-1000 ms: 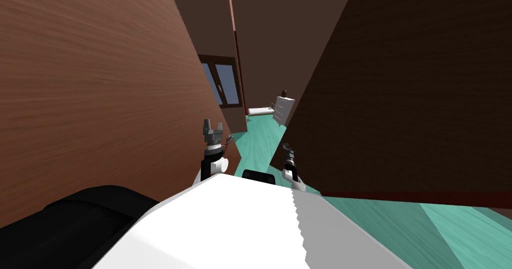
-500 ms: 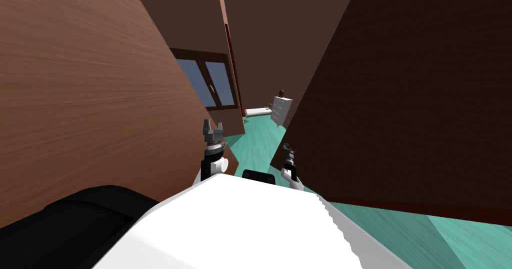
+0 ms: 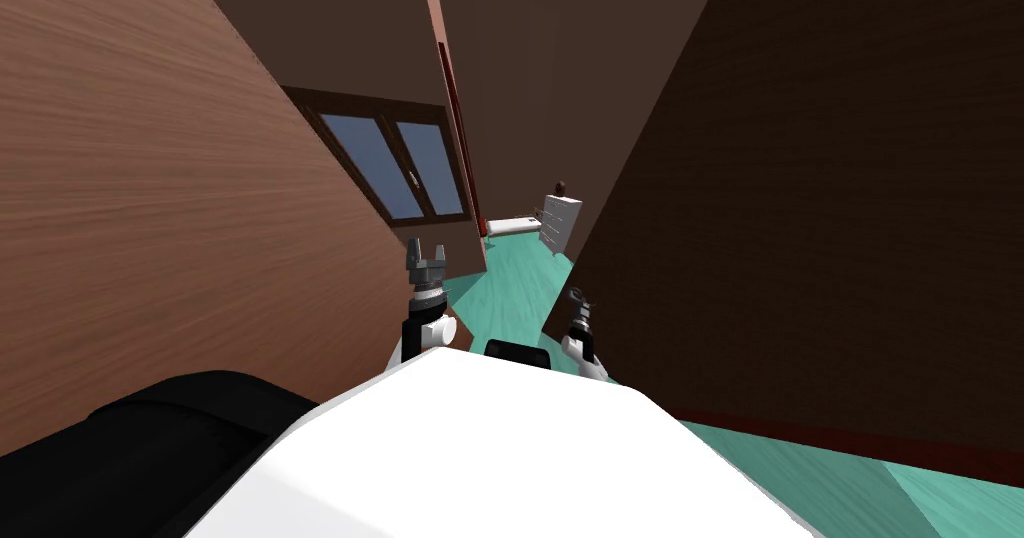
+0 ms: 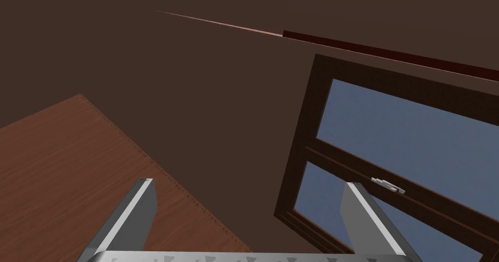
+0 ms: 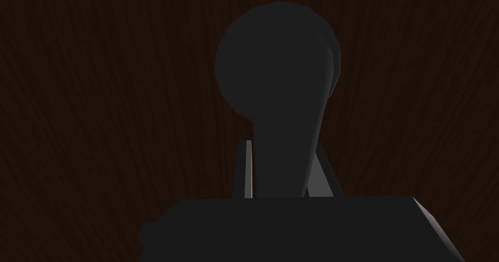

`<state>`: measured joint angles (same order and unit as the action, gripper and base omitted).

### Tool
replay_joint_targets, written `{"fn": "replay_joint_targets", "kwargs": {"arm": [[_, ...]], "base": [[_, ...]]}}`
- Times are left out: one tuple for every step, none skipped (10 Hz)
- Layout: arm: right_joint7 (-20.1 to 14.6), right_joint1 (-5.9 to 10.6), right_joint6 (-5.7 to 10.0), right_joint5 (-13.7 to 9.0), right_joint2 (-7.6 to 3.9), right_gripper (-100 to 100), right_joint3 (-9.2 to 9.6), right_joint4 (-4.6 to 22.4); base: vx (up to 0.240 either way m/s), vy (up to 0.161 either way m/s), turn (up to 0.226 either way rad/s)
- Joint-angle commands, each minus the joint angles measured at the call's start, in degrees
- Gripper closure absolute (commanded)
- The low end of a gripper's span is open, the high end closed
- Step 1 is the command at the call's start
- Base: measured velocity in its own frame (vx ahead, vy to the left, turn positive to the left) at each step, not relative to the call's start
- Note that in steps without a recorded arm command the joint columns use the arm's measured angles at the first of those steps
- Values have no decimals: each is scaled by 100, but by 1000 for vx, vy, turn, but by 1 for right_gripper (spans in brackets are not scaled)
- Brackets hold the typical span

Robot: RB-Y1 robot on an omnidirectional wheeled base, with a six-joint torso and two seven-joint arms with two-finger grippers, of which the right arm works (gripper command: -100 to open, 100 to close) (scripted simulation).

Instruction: Push the door open

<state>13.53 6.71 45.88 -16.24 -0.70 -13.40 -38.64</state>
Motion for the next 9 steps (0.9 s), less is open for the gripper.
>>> {"fn": "replay_joint_targets", "kwargs": {"arm": [[56, -52, -1, -61, -91, 100, -103, -154], [56, -52, -1, -61, -91, 100, -103, -154], [108, -57, 9, -141, -126, 100, -214, -168], [135, -59, 14, -183, -128, 100, -273, -175], [162, -62, 19, -224, -121, 100, -330, -182], [188, -64, 23, -264, -103, 100, -386, -190], [224, -67, 30, -320, -61, 100, -463, -199], [254, -70, 36, -367, -8, 100, -529, -207], [281, -73, 40, -409, 58, 100, -587, -215]], "base": [[217, 42, -52], [127, 12, -24], [159, -5, -28], [213, 0, -60], [224, 24, -44], [235, 31, -63], [244, 33, -70], [212, 20, -58], [197, 11, -69]]}}
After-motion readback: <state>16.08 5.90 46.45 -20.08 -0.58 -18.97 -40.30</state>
